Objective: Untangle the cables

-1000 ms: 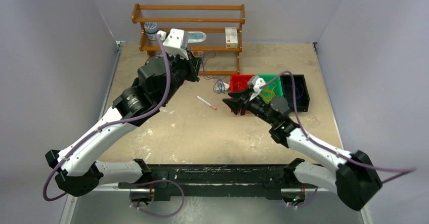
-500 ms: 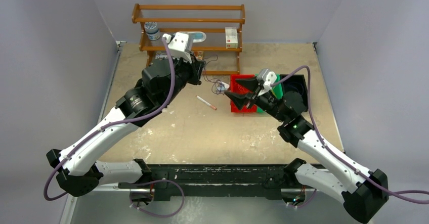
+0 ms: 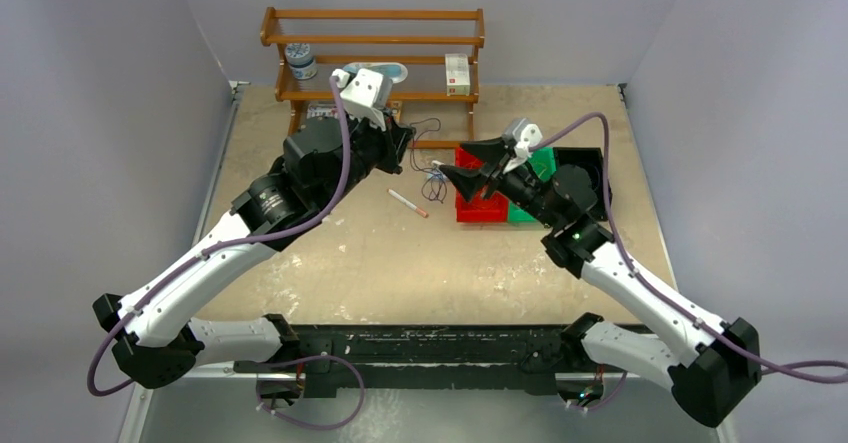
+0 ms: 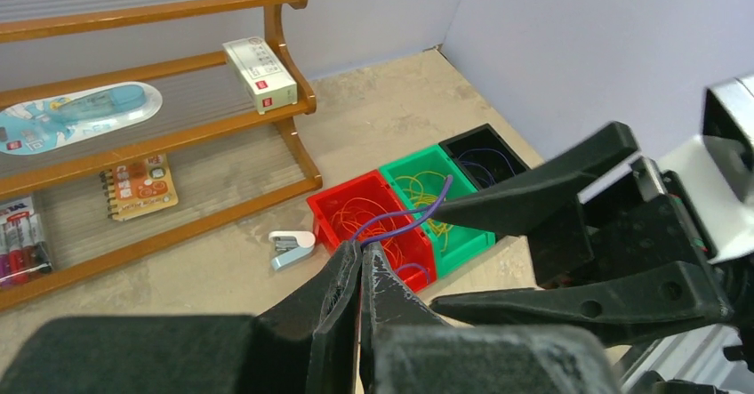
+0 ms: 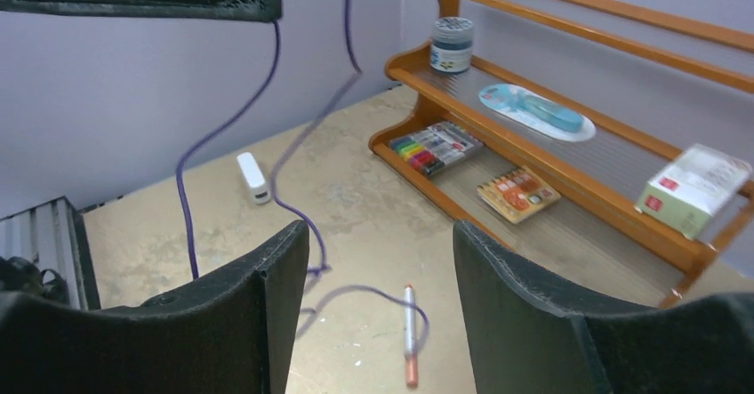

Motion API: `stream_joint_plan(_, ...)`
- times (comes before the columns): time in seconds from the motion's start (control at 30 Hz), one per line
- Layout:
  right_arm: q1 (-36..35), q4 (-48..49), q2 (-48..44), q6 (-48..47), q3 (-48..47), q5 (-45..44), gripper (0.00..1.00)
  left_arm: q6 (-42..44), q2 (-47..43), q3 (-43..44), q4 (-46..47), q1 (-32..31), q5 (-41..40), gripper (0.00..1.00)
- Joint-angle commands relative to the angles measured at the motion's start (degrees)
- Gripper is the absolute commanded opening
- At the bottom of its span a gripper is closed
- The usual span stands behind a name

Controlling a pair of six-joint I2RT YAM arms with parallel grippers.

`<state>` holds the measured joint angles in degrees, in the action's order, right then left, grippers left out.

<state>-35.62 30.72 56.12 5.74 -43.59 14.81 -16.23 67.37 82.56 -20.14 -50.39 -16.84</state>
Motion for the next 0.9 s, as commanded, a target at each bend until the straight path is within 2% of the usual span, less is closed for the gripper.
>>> stream_joint_plan(0.0, -0.2, 4.5, 4.8, -1.1, -5.9, 10.9, 0.65, 1.5, -0.3, -0.4, 4.0, 0.1, 3.1, 0.0)
stream_joint_plan(0.23, -0.3, 7.1, 11.1, -0.5, -8.5, 22.2, 0.65, 1.6, -0.1, -0.1, 4.2, 0.0, 4.0, 0.0)
stream_joint_plan(0.47, -0.3, 7.1, 14.6, 0.0, -8.7, 20.0, 0.61, 1.2, -0.1, -0.4, 4.8, 0.1, 4.7, 0.0)
stream_joint_plan(0.63, -0.3, 11.3, 17.1, 3.1, -6.6, 15.2, 0.47, 0.9, -0.4, 0.2, 5.2, 0.0, 5.1, 0.0)
stream_joint_plan(0.87, -0.3, 15.6, 21.3, 9.3, -2.4, 4.8, 0.21, 0.3, -0.6, 3.2, 4.5, 0.0, 4.9, 0.0)
